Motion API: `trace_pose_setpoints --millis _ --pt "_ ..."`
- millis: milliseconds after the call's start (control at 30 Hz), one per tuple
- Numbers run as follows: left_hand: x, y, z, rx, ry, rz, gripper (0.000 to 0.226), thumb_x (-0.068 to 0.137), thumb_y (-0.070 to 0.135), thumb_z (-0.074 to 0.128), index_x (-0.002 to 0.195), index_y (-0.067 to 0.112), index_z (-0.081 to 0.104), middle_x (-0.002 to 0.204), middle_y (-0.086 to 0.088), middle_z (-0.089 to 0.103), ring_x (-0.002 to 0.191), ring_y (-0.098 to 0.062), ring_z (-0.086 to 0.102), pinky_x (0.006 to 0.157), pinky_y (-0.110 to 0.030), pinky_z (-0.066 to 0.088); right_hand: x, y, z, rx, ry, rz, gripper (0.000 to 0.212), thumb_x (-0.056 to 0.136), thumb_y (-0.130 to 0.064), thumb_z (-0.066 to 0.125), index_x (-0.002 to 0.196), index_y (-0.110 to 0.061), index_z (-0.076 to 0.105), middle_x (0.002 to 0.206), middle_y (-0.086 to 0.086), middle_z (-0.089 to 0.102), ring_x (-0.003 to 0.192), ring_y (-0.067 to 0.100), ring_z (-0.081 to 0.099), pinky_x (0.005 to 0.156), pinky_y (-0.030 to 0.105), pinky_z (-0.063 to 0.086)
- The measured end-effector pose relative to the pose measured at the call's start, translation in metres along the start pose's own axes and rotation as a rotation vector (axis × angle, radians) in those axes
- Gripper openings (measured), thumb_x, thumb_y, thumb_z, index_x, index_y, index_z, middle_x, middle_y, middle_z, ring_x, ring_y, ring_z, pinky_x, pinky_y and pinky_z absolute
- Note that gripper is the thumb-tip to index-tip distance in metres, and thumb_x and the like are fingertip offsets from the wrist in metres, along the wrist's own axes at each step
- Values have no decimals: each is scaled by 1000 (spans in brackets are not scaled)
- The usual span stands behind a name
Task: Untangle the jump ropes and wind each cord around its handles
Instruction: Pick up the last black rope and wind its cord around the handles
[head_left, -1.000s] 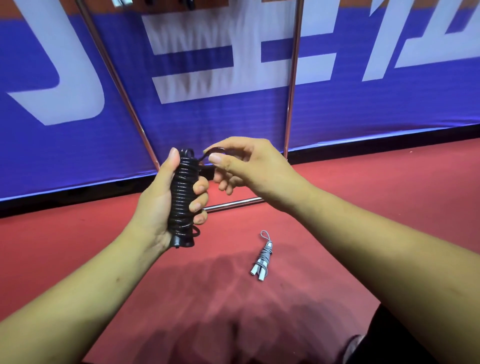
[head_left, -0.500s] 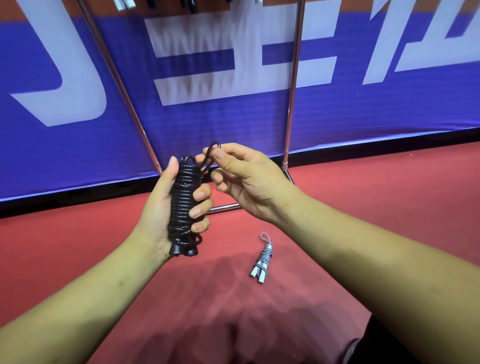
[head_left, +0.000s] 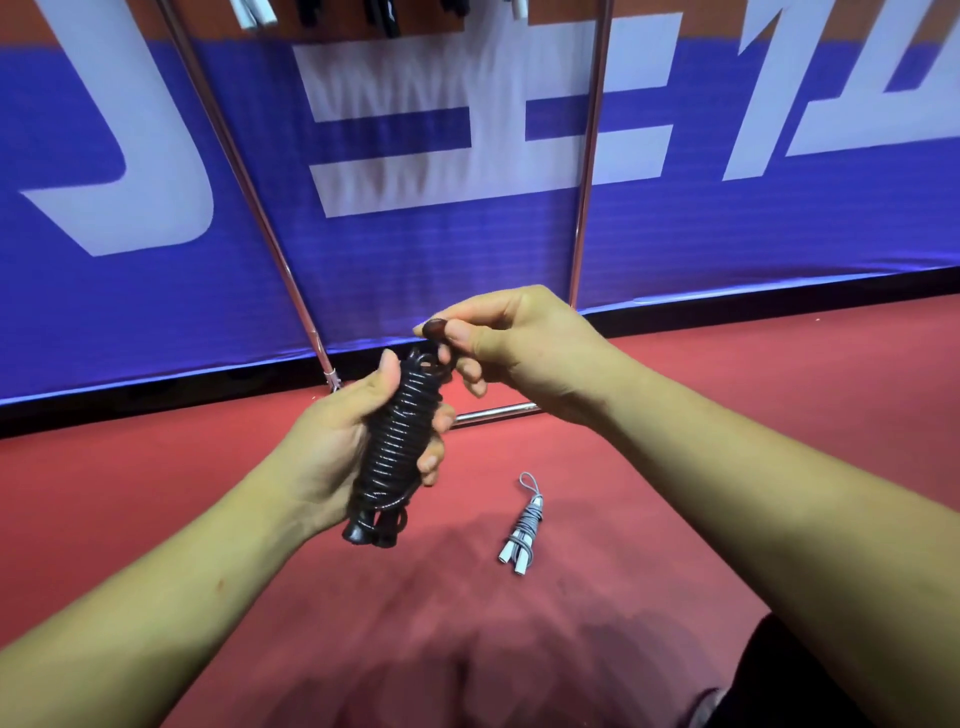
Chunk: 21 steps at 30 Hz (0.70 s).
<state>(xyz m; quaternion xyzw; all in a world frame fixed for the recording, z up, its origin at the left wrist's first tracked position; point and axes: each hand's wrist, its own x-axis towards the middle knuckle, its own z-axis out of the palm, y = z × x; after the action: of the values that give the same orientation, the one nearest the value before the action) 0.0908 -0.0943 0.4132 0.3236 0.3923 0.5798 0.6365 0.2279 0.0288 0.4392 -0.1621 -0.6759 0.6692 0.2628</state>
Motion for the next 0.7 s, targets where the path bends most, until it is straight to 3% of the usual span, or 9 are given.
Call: trace_pose_setpoints --millis 133,200,267,333,400,567,700 --pt "1 -2 0 -41 44 17 46 98 48 34 111 12 60 69 -7 48 45 -18 42 47 -29 44 -4 -7 0 -126 -63 -2 20 95 5 52 108 4 69 75 9 63 56 13 53 61 25 51" --pt "3 -4 1 -46 82 62 46 97 48 36 116 11 56 68 -8 48 43 -19 41 46 -28 43 -5 -11 2 -179 -60 1 15 93 5 57 99 2 70 68 5 66 57 14 54 61 27 52" --pt "4 -7 3 -50 103 112 43 97 46 38 121 13 51 69 -9 49 42 -20 42 47 -27 44 -4 -13 3 -202 -44 5 12 91 6 60 88 0 70 74 15 68 57 16 54 63 31 54" --pt "5 -8 3 -52 118 145 43 97 45 38 117 11 53 69 -9 49 42 -20 42 47 -28 44 -4 -13 4 -228 -28 13 16 88 7 63 79 -5 70 80 21 68 56 15 55 63 31 56" --pt "5 -6 3 -34 133 159 42 96 45 39 112 10 55 69 -9 49 42 -20 42 46 -27 44 -5 -12 4 -248 -17 24 17 86 7 66 75 -6 69 73 15 66 55 15 55 63 30 57" --pt "3 -4 -1 168 145 197 26 98 39 41 109 16 45 70 -13 52 45 -21 43 48 -29 43 -5 -12 5 -331 12 37 11 86 4 67 76 -1 68 74 26 63 55 16 55 62 30 57" --pt "4 -2 -3 280 154 214 24 99 39 45 102 15 45 69 -17 52 44 -22 44 47 -32 44 -4 -12 8 -433 55 39 8 86 0 69 78 -1 70 70 17 65 55 17 59 65 37 58"
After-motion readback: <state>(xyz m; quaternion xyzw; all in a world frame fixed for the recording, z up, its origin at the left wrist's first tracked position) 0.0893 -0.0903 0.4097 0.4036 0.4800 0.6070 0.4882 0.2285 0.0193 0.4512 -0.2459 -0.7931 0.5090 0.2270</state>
